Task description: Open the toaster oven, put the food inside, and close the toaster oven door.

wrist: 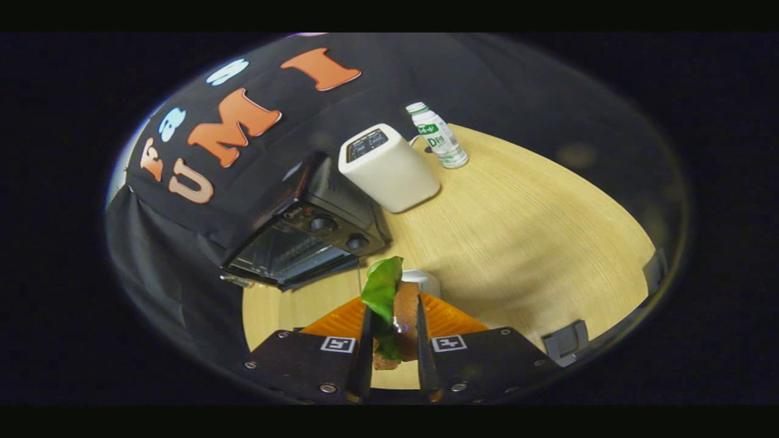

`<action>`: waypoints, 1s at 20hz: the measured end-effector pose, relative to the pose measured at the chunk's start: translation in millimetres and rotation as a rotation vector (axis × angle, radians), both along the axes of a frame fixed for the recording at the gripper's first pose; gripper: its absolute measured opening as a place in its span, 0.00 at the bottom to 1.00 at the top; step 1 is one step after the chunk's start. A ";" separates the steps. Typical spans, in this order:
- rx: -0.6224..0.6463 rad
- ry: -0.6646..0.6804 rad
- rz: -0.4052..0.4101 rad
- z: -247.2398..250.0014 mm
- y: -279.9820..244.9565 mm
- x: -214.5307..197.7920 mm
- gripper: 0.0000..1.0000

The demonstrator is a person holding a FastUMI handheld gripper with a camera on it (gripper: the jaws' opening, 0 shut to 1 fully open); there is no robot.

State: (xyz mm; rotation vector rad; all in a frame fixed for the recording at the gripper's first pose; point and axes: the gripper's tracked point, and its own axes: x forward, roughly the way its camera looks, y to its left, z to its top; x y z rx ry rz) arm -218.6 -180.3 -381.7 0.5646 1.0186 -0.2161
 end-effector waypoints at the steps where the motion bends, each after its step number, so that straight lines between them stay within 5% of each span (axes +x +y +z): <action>1: 0.020 -0.023 -0.011 7.1 2.5 6.1 0.31; 8: 0.218 -0.150 -0.054 42.0 50.8 44.9 0.31; 20: 0.324 -0.160 -0.042 -13.8 155.8 114.3 0.31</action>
